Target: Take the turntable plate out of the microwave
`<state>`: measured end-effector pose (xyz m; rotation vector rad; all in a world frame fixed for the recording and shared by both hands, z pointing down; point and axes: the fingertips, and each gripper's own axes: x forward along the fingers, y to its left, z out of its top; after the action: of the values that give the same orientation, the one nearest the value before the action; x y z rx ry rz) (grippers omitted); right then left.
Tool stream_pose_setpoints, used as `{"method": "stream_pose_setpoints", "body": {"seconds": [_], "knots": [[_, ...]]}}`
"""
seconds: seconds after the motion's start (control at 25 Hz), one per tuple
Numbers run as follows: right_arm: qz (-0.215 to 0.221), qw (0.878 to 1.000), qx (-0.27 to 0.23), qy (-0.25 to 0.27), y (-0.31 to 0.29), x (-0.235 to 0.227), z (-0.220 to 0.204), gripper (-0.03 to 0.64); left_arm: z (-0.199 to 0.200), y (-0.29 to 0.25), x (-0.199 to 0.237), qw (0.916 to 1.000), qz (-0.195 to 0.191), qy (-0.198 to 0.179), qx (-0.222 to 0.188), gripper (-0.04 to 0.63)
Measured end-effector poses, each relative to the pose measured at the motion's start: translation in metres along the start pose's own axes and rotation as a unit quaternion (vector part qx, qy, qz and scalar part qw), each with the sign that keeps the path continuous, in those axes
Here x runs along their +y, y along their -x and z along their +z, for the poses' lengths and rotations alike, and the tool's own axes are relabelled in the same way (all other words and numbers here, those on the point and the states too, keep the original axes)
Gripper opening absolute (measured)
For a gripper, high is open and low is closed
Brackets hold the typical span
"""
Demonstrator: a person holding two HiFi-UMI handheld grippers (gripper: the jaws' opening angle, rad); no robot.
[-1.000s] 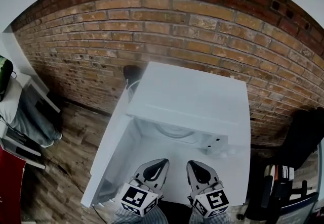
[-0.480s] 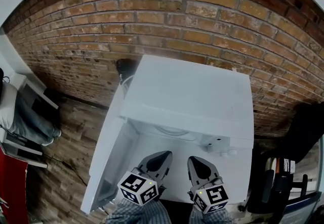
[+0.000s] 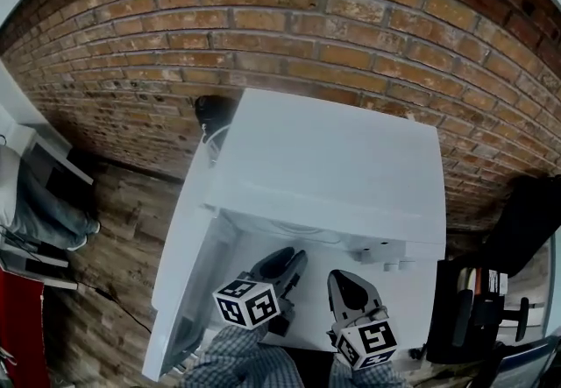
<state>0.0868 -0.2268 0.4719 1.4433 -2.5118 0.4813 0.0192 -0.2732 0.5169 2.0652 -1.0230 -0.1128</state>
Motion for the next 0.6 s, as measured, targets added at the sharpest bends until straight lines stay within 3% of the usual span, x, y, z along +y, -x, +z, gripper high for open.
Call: {"method": "stream_pose_setpoints", "body": {"seconds": [0.16, 0.32, 0.6], "knots": [[0.006, 1.000, 0.016, 0.003, -0.004, 0.003, -0.006, 0.018, 0.006, -0.010, 0.025, 0.9972, 0.016, 0.069, -0.023, 0.141], [0.009, 1.000, 0.021, 0.007, -0.008, 0.004, -0.007, 0.018, 0.013, -0.015, 0.048, 0.9874, 0.036, 0.144, -0.055, 0.149], [0.008, 1.000, 0.027, 0.004, -0.011, 0.003, -0.010, 0.018, 0.011, -0.024, 0.070, 0.9721, 0.062, 0.217, -0.065, 0.149]]}}
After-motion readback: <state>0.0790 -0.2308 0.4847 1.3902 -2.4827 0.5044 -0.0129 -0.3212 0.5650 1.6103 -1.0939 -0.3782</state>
